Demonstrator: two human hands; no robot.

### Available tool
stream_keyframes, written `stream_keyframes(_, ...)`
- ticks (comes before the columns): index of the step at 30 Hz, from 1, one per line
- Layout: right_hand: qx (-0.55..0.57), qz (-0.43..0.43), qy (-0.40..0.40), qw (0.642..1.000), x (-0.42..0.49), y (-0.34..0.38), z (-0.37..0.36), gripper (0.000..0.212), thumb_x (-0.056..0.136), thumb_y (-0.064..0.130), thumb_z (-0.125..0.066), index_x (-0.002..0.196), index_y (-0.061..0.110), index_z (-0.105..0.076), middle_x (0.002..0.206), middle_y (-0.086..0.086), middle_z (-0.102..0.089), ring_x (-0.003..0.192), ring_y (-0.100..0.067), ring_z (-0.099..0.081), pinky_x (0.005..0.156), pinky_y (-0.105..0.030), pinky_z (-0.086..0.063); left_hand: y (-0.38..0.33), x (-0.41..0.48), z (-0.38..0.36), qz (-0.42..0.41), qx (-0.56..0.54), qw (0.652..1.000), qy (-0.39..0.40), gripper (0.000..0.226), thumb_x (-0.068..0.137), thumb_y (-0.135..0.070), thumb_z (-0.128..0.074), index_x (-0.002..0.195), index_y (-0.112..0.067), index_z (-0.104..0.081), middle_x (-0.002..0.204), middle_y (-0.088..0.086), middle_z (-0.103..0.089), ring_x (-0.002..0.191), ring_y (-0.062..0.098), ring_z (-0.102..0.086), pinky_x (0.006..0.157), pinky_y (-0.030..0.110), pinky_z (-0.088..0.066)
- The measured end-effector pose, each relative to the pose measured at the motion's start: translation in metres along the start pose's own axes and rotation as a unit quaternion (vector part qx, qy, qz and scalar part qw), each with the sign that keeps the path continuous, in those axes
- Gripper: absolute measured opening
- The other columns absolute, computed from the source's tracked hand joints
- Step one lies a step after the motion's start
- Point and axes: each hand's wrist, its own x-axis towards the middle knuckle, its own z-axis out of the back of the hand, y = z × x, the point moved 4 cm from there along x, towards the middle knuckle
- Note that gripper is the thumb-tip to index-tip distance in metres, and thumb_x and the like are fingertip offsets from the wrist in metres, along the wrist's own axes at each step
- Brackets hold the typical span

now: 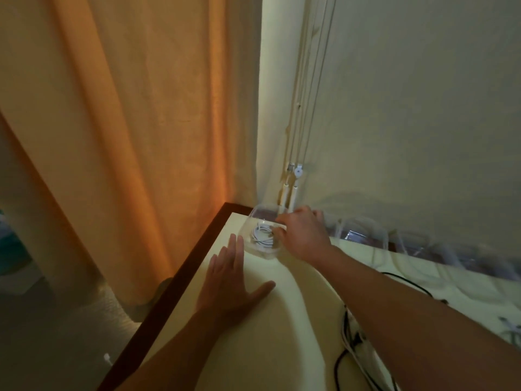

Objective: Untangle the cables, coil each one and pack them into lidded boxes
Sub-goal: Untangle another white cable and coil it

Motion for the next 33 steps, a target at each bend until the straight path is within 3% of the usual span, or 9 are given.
stream_keyframes(7,0.007,-0.018,0.002,1.0,-0.059,-0.047,0.044,0.032,0.099,0.04,-0.051,0.129,0.035,-0.063,0.125,0.004,-0.065,0.125,-0.02,-0.044,0.098,-0.038,-0.027,-0.031,-0.031,0.016,0.027,-0.029,0.999,0.001,0.119,0.075,-0.095,-0.031,0.157,-0.025,0.019,0.167,-0.003,0.014,0.154,0.021,-0.006,0.123,0.052,-0.01)
stream_keyframes(14,-0.067,-0.025,0.007,0.997,-0.135,-0.112,0.118,0.032,0.099,0.036,-0.049,0.128,0.033,-0.061,0.129,0.009,-0.064,0.128,-0.02,-0.041,0.1,-0.039,-0.027,-0.122,-0.033,0.057,-0.041,-0.038,0.998,-0.023,0.11,0.082,-0.084,-0.036,0.157,-0.022,0.015,0.168,-0.003,0.009,0.154,0.014,0.0,0.125,0.043,-0.01)
stream_keyframes(21,-0.033,-0.138,0.007,0.99,-0.223,-0.187,0.178,0.037,0.097,0.035,-0.053,0.133,0.033,-0.06,0.127,0.001,-0.065,0.122,-0.024,-0.049,0.1,-0.038,-0.037,-0.24,-0.052,0.056,-0.106,-0.045,0.991,0.074,0.099,0.09,-0.078,-0.033,0.16,-0.019,0.007,0.168,-0.001,0.008,0.152,0.017,-0.008,0.123,0.039,-0.014)
stream_keyframes(24,0.013,-0.177,0.02,0.984,-0.258,-0.208,0.177,0.039,0.096,0.035,-0.058,0.136,0.031,-0.06,0.134,-0.005,-0.062,0.127,-0.028,-0.05,0.103,-0.038,-0.042,-0.277,-0.062,0.044,-0.127,-0.004,0.985,0.119,0.08,0.098,-0.062,-0.037,0.161,-0.023,-0.005,0.168,-0.002,-0.001,0.151,0.021,-0.014,0.122,0.04,-0.018)
stream_keyframes(27,0.042,-0.202,0.062,0.977,-0.288,-0.219,0.163,0.041,0.096,0.039,-0.057,0.136,0.034,-0.059,0.136,-0.005,-0.062,0.126,-0.028,-0.054,0.102,-0.04,-0.047,-0.301,-0.071,0.032,-0.163,0.055,0.971,0.168,0.057,0.101,-0.036,-0.043,0.154,-0.021,-0.032,0.164,0.001,-0.023,0.148,0.024,-0.023,0.12,0.039,-0.022)
stream_keyframes(30,0.074,-0.206,0.083,0.972,-0.308,-0.22,0.147,0.04,0.096,0.035,-0.055,0.135,0.032,-0.061,0.13,-0.003,-0.066,0.115,-0.024,-0.062,0.095,-0.037,-0.052,-0.309,-0.077,0.022,-0.173,0.102,0.963,0.177,0.042,0.095,-0.025,-0.05,0.136,-0.021,-0.057,0.144,0.001,-0.052,0.14,0.025,-0.034,0.115,0.039,-0.033)
stream_keyframes(33,0.098,-0.197,0.099,0.97,-0.319,-0.217,0.137,0.04,0.097,0.027,-0.052,0.136,0.029,-0.06,0.123,-0.005,-0.067,0.105,-0.023,-0.063,0.083,-0.03,-0.05,-0.313,-0.077,0.021,-0.165,0.148,0.958,0.18,0.029,0.098,-0.027,-0.055,0.124,-0.02,-0.067,0.125,0.004,-0.063,0.13,0.023,-0.044,0.105,0.037,-0.043)
